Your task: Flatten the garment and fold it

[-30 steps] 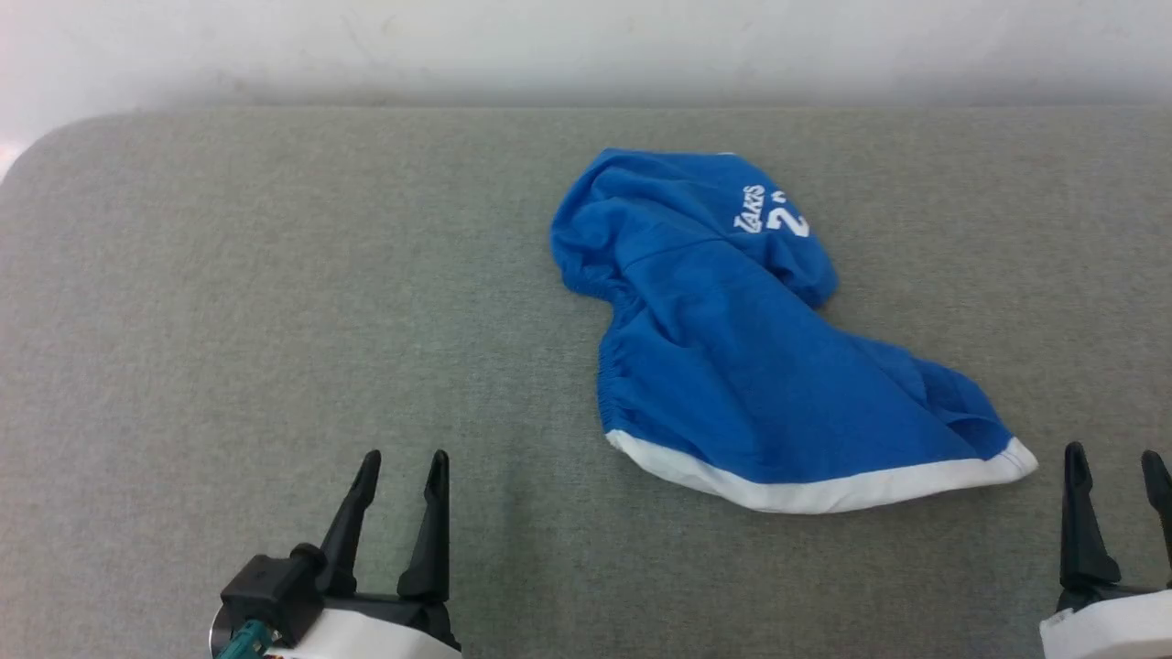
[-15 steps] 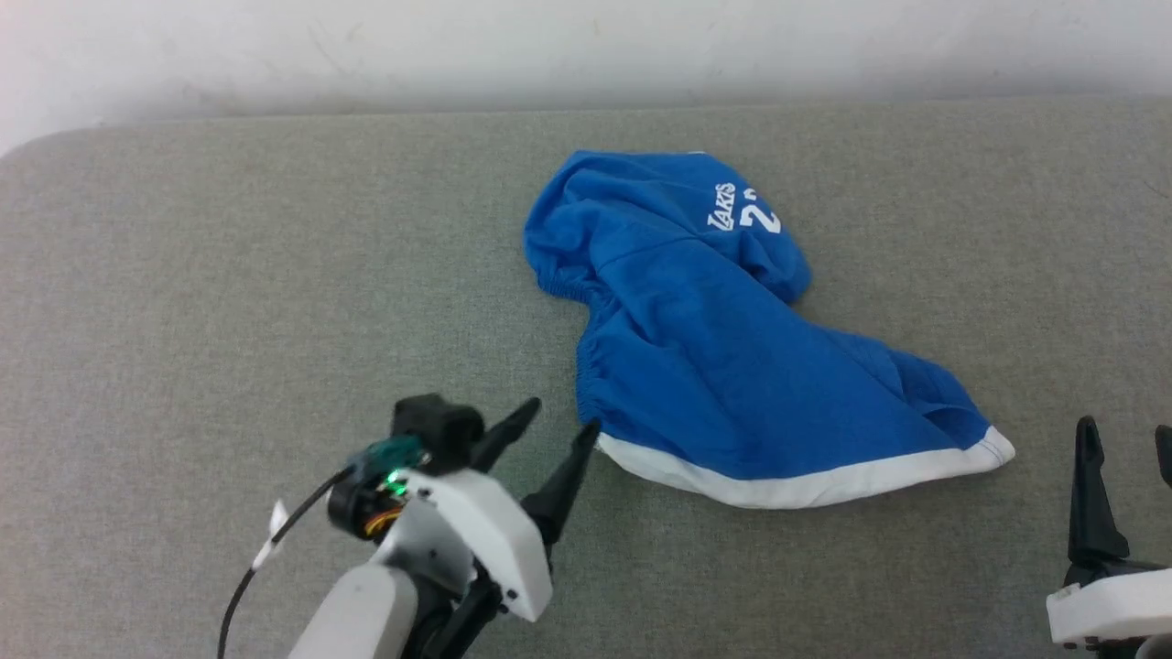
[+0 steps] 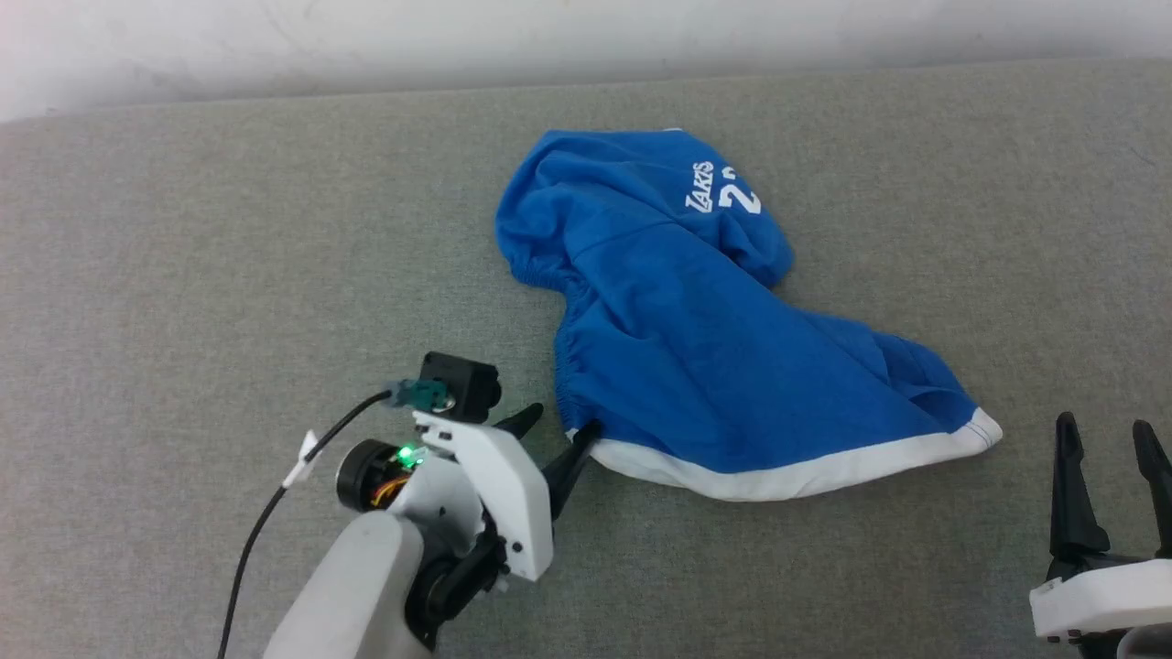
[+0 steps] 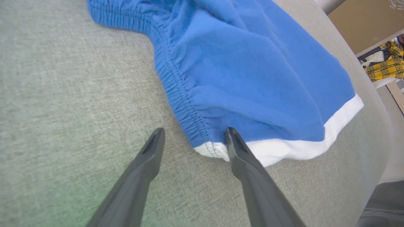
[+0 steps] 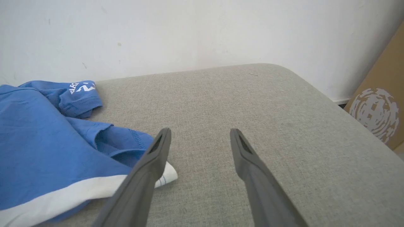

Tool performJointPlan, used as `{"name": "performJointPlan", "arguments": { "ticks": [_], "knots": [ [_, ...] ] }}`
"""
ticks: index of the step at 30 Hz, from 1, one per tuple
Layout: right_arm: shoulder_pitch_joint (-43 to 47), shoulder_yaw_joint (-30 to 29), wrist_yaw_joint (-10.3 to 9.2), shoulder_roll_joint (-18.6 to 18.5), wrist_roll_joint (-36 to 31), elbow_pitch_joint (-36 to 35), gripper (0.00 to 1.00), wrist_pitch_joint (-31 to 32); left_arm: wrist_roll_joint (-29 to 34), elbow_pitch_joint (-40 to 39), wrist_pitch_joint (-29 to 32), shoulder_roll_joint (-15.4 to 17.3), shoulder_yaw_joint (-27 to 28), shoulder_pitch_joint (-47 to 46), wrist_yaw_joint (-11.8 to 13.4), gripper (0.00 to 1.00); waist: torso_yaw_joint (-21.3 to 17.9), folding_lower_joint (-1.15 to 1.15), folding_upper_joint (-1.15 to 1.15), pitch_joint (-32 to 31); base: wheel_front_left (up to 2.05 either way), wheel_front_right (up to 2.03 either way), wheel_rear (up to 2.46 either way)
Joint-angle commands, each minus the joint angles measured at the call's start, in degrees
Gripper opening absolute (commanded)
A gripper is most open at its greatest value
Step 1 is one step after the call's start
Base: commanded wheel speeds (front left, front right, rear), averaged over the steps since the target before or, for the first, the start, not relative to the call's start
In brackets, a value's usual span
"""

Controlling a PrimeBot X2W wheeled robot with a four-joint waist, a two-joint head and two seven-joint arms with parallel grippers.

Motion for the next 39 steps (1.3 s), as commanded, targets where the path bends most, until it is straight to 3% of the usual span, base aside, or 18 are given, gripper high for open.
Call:
{"name": "performJointPlan", "arguments": {
  "ticks": [1,7,8,9,13,17,22,27,31,39],
  "knots": [
    [-1.01,0.07,-0.05,0.11,0.26,0.14,1.00,-0.31,-0.25,0.58,0.27,-0.45,-0.21,-1.31,0.18,1.00,-0.29,-0.01,0.00,0.45,0.00,0.00,0.00],
    [-1.84,0.47,-0.05,0.11,0.51,0.82,1.00,-0.76,-0.26,5.44,2.24,-0.93,-2.21,-3.92,-0.27,1.00,-0.79,-0.01,0.00,1.72,0.00,0.00,0.00],
    [-2.04,0.49,-0.05,0.11,0.56,1.01,1.00,-0.85,-0.23,6.08,2.24,-0.91,-2.63,-4.20,-0.41,0.56,-0.85,-0.01,0.00,1.87,0.00,0.00,0.00],
    [-2.24,0.49,-0.05,0.11,0.61,1.18,1.00,-0.94,-0.27,6.55,1.99,-0.92,-2.86,-4.43,-0.52,0.00,-0.87,-0.01,0.00,1.97,0.00,0.00,0.00],
    [-2.70,-0.11,-0.05,0.11,0.68,1.70,1.00,-1.21,-0.99,6.61,1.08,-0.31,-3.82,-4.60,-1.03,0.00,-0.16,-0.01,0.00,1.93,0.00,0.00,0.00],
    [-2.90,-0.22,-0.05,0.11,0.42,1.97,1.00,-1.29,-0.60,3.66,-0.50,2.48,-3.28,-4.04,-1.12,0.00,1.28,-0.01,0.00,1.08,0.00,0.00,0.00],
    [-2.68,-0.35,-0.05,0.11,0.09,1.85,1.00,-0.90,0.73,-3.98,-1.78,7.18,-0.58,-0.88,1.18,0.00,3.18,-0.01,0.00,-0.28,0.00,0.00,0.00],
    [-2.21,-0.24,-0.05,0.11,-0.19,1.57,1.00,0.07,0.37,-12.18,1.39,10.80,0.14,6.66,3.59,0.00,4.58,-0.01,0.00,-0.81,0.00,0.00,0.00],
    [-2.02,0.24,-0.05,0.12,-0.29,1.39,1.00,1.15,-2.19,-14.93,3.70,10.72,-0.43,12.89,4.78,0.00,5.19,-0.01,0.00,-0.88,0.00,0.00,0.00],
    [-1.58,3.87,-0.05,0.12,0.24,0.26,1.00,5.32,-3.13,-13.99,-2.61,7.58,1.57,15.10,7.18,0.00,5.47,-0.01,0.00,-0.92,0.00,0.00,0.00]
  ]
}}
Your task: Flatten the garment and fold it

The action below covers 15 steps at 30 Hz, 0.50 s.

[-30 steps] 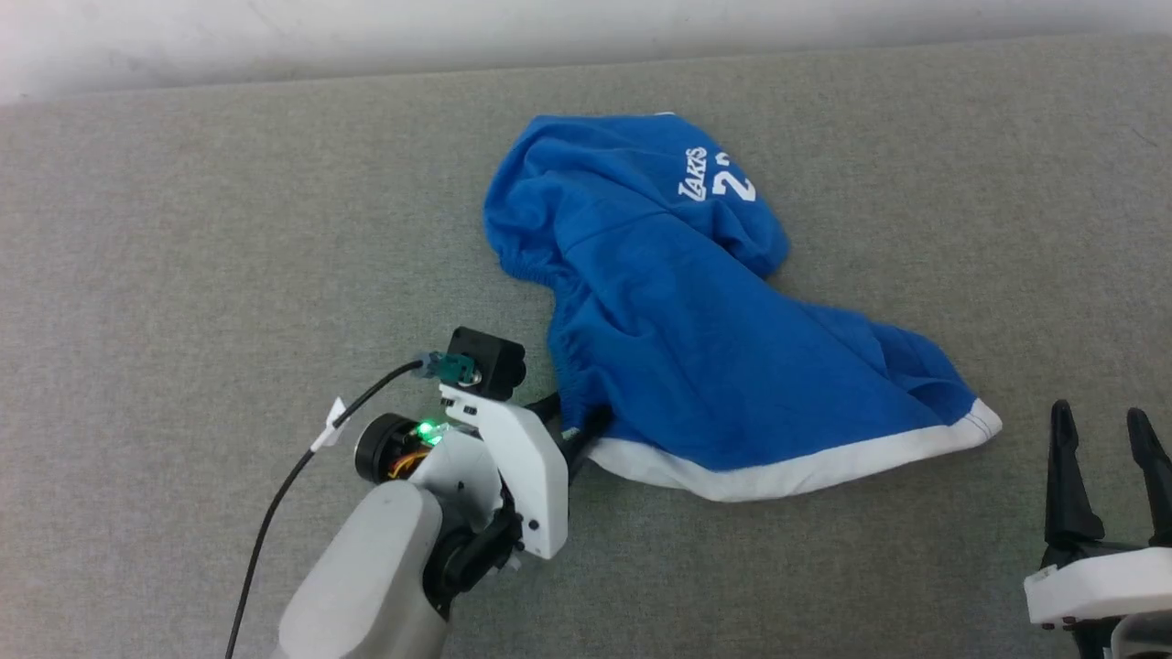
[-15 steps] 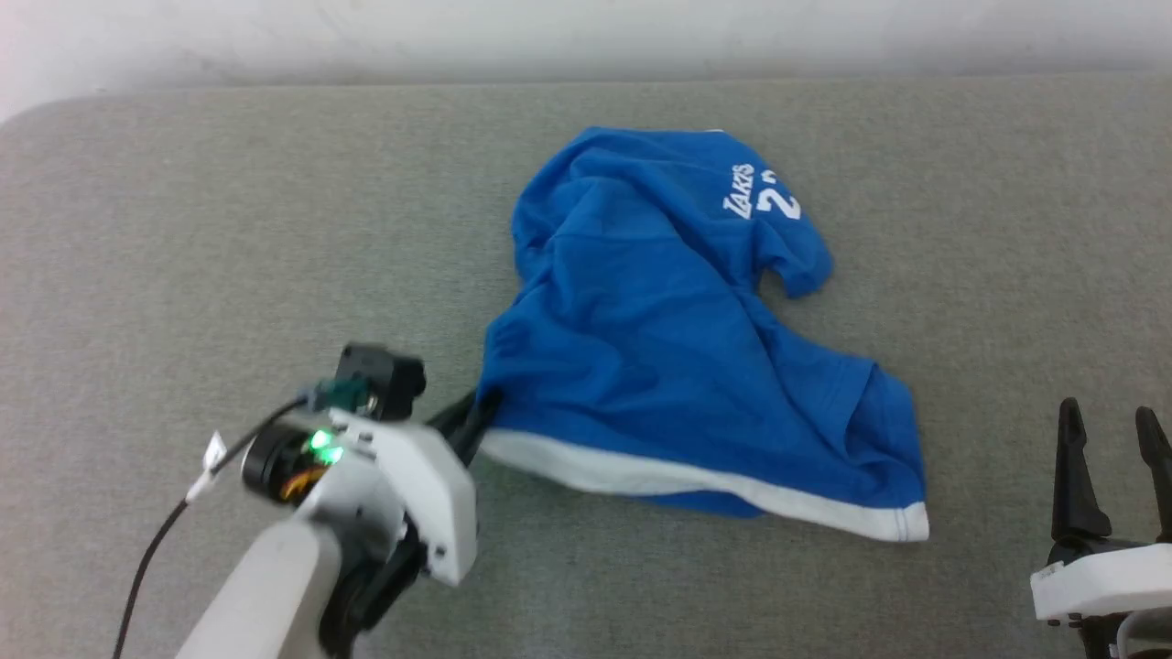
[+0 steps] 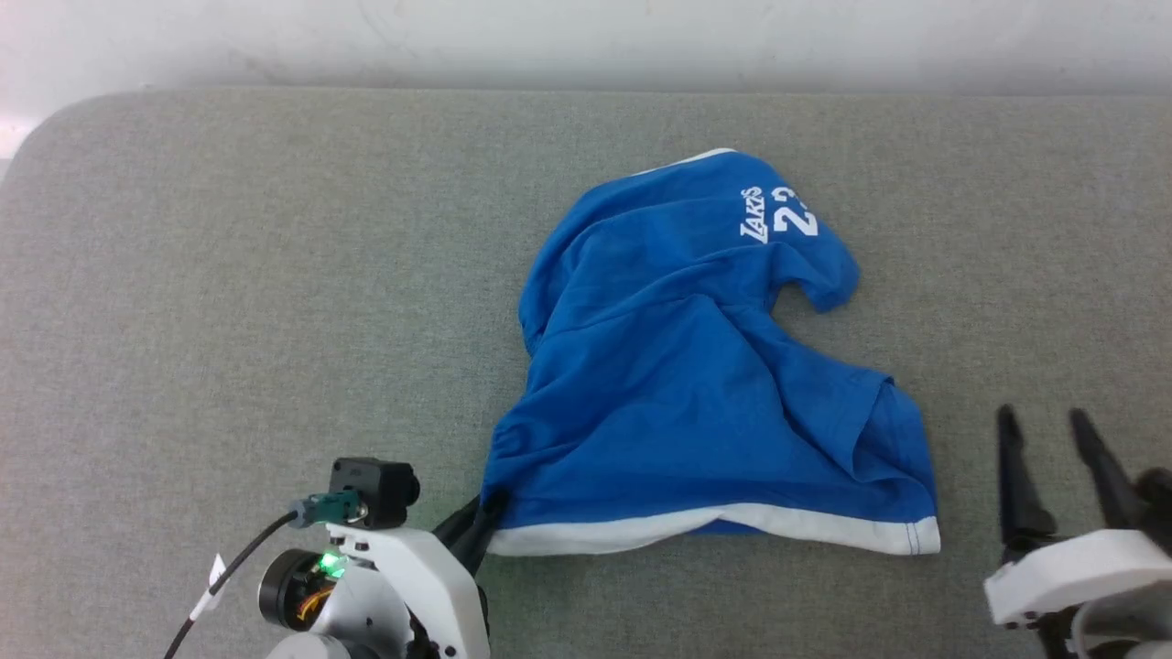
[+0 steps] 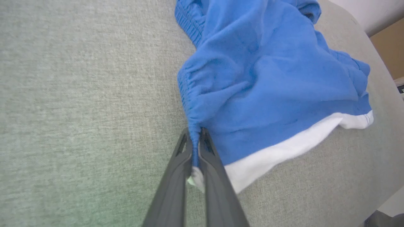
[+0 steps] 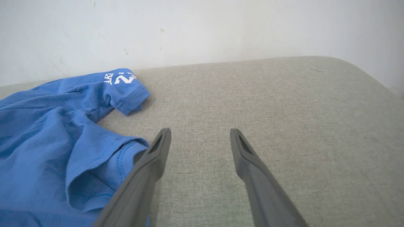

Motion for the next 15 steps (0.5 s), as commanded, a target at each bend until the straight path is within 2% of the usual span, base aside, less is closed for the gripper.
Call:
{"name": "performJointPlan", "arguments": {
  "ticks": [1,5,11,15],
  "knots": [
    [0.40,1.07,-0.05,0.12,0.34,-0.60,1.00,1.25,-0.21,0.25,-0.81,-0.27,0.35,0.16,0.33,0.00,-0.09,0.01,0.00,0.07,0.00,0.00,0.00],
    [1.55,4.34,-0.05,0.12,1.33,-3.07,1.00,8.69,-0.29,0.53,-2.08,-0.63,0.63,-0.22,0.38,0.00,-0.38,0.01,0.00,0.57,0.00,0.00,0.00],
    [5.91,7.36,-0.05,0.12,1.14,-9.61,1.00,23.11,-0.54,0.59,-2.93,-0.91,0.58,-0.86,0.13,0.00,-0.63,0.01,0.00,1.72,0.00,0.00,0.00],
    [7.16,7.96,-0.05,0.12,0.74,-12.88,1.00,27.70,-0.78,0.79,-3.24,-0.99,0.49,-1.19,-0.10,0.00,-0.68,0.01,0.00,2.21,0.00,0.00,0.00]
  ]
}}
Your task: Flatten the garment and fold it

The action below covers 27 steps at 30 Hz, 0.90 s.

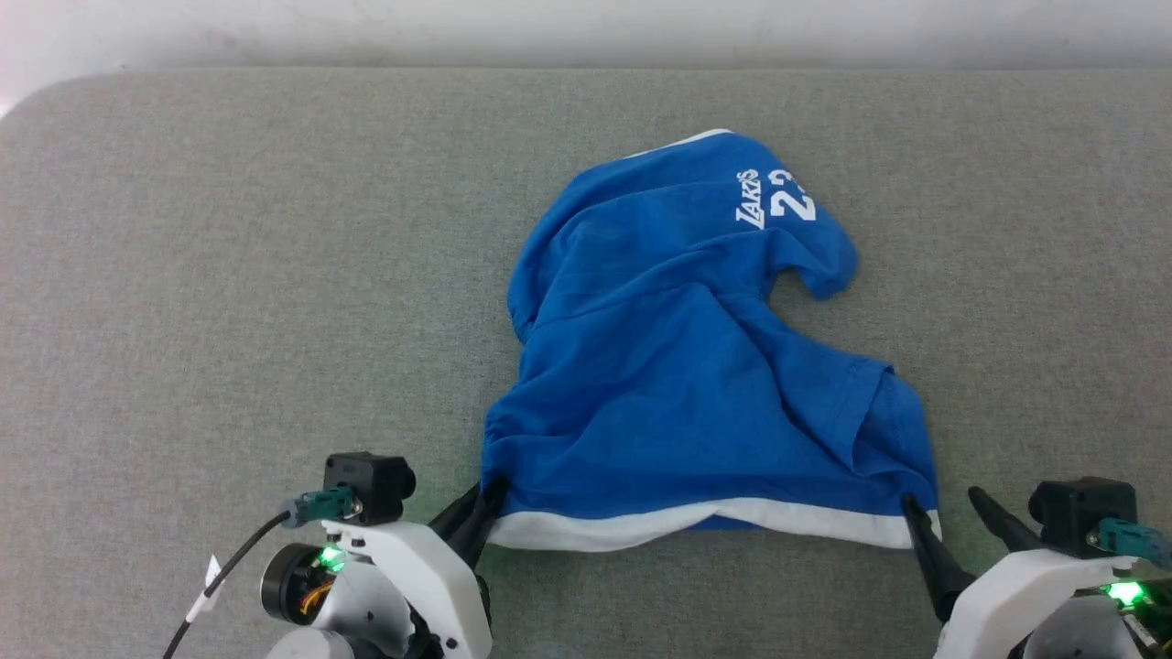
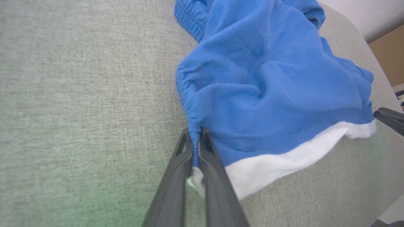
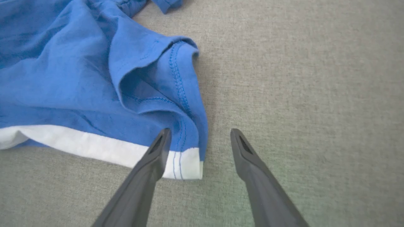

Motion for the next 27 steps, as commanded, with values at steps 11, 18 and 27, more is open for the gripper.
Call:
{"name": "performJointPlan", "arguments": {
  "ticks": [11,18,27],
  "knots": [
    [-0.26,1.99,-0.05,0.09,0.90,3.32,1.00,8.59,-1.01,0.52,0.00,-0.39,-0.48,-1.42,-0.37,0.00,0.56,0.00,0.00,0.57,0.00,0.00,0.00],
    [-1.92,0.86,-0.05,0.09,1.40,5.09,0.00,7.25,-1.97,1.33,-0.46,-0.78,-0.36,-1.47,-0.52,0.00,0.83,0.00,0.00,-0.07,0.00,0.00,0.00],
    [-6.15,-1.67,-0.05,0.09,4.93,2.25,0.00,-2.31,-7.08,-1.98,-3.15,-2.81,3.04,0.26,-0.29,0.00,-0.85,0.00,0.00,-3.84,0.00,0.00,0.00]
  ]
}}
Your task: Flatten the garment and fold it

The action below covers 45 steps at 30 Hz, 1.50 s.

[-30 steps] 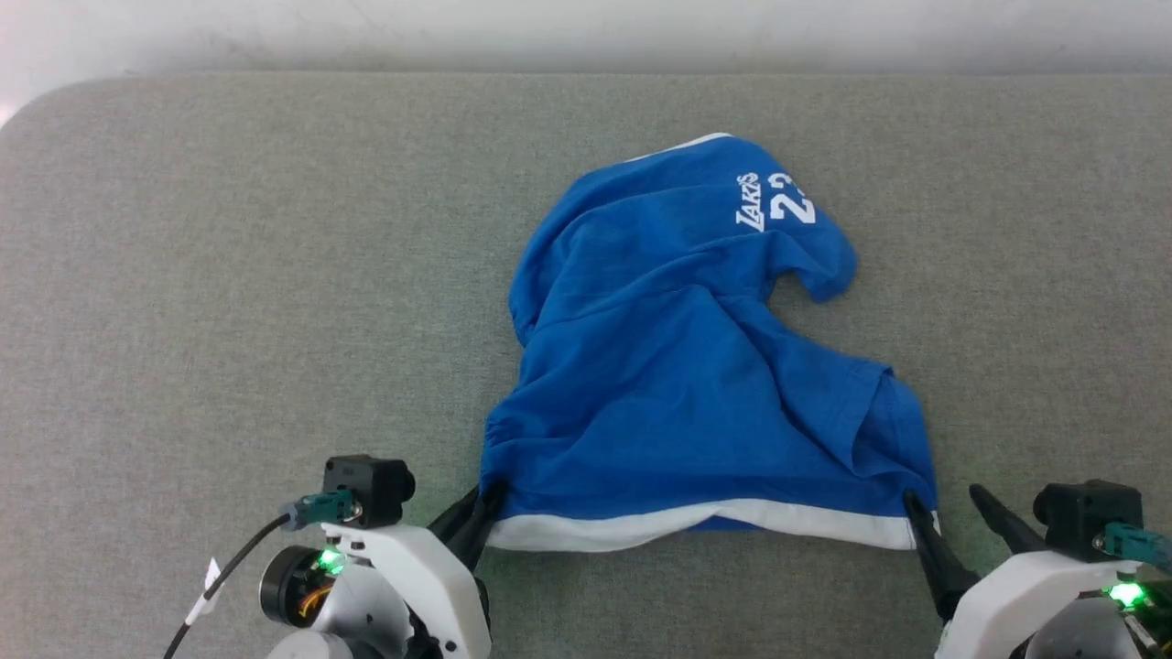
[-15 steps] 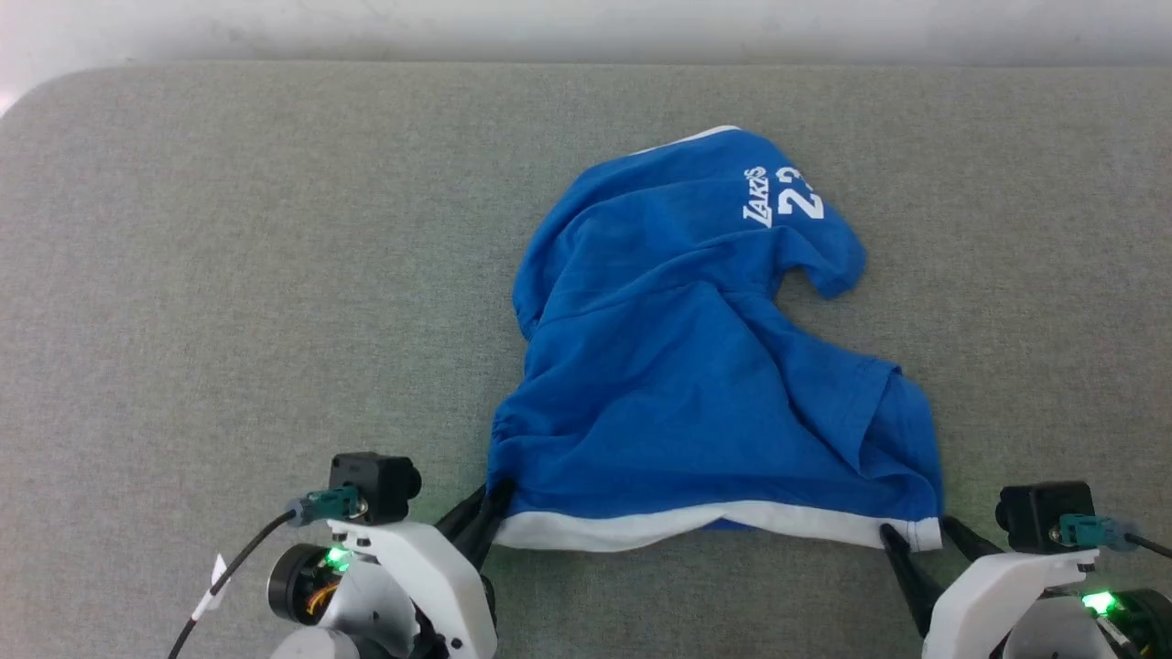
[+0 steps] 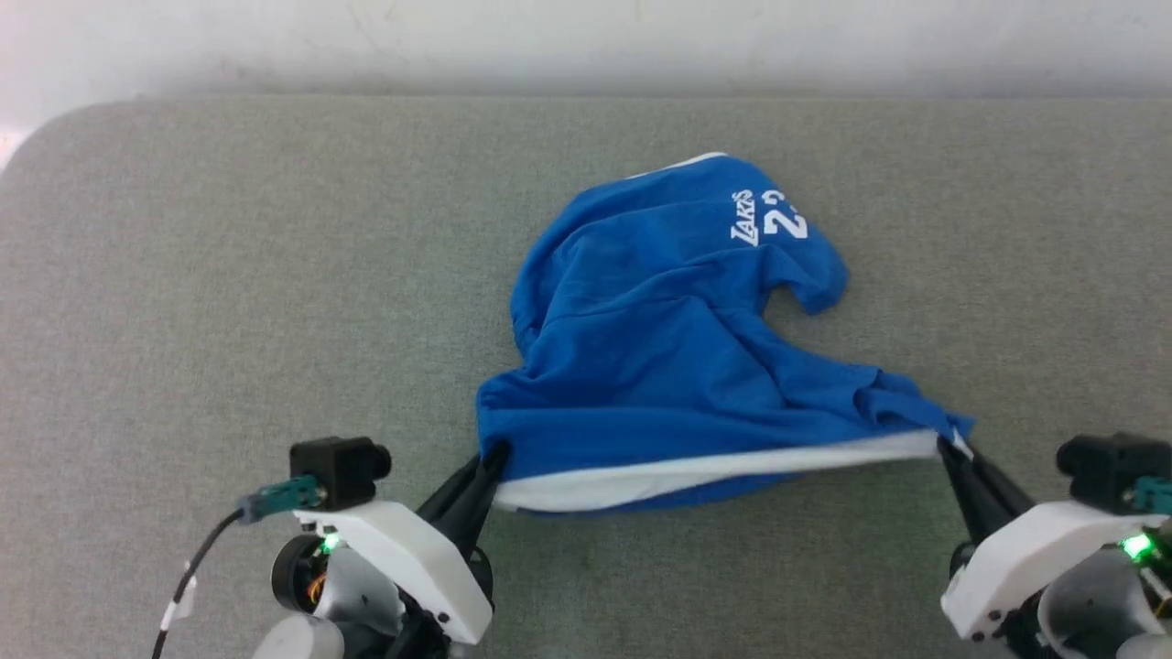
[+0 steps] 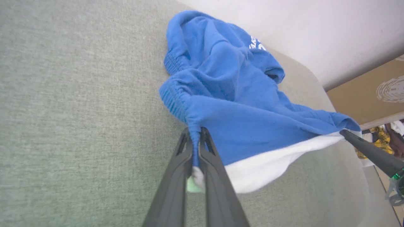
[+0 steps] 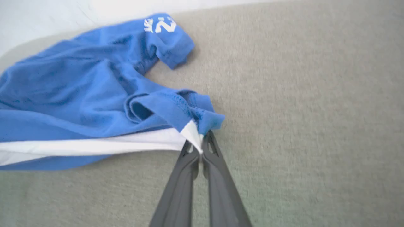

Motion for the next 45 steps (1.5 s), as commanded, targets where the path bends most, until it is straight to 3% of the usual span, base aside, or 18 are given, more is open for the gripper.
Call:
{"name": "performJointPlan", "arguments": {
  "ticks": [1,8,15,22,32,37,45],
  "knots": [
    [-1.93,-0.02,-0.05,0.04,1.45,-1.19,0.00,-1.43,-1.51,-1.90,-0.85,-0.71,1.34,0.45,-0.03,0.00,-1.09,0.00,0.00,-1.82,0.00,0.00,0.00],
    [-9.40,1.33,-0.05,0.04,3.26,-5.89,0.00,-2.93,-3.91,-8.10,-0.85,-1.64,4.90,-3.95,1.84,0.00,-2.40,0.00,0.00,-3.75,0.00,0.00,0.00],
    [-23.91,4.38,-0.05,0.04,2.07,-8.01,0.00,-0.34,-4.07,-11.00,4.59,-0.06,6.73,-15.76,4.10,0.00,-3.61,0.00,0.00,-4.42,0.00,0.00,0.00],
    [-37.32,6.55,-0.05,-1.58,1.59,-5.87,0.00,3.62,-6.13,-8.90,11.92,1.95,9.29,-28.75,6.83,0.00,-4.18,0.00,0.00,-3.86,0.00,0.00,0.00],
    [-52.47,7.60,-0.05,-1.88,1.44,2.45,0.00,9.37,-7.25,-0.02,21.79,5.06,10.03,-43.67,10.43,0.00,-4.94,0.00,0.00,2.40,0.00,0.00,0.00],
    [-61.87,9.57,-0.05,-1.89,-1.28,8.25,0.00,8.96,-4.12,5.39,19.52,6.12,10.07,-52.99,10.14,0.00,-5.72,0.00,0.00,8.70,0.00,0.00,0.00],
    [-79.75,11.83,-0.05,-2.95,-8.60,20.68,0.00,2.14,0.50,14.12,9.08,6.40,10.70,-69.36,6.62,0.00,-6.06,0.00,0.00,18.79,0.00,0.00,0.00]
  ]
}}
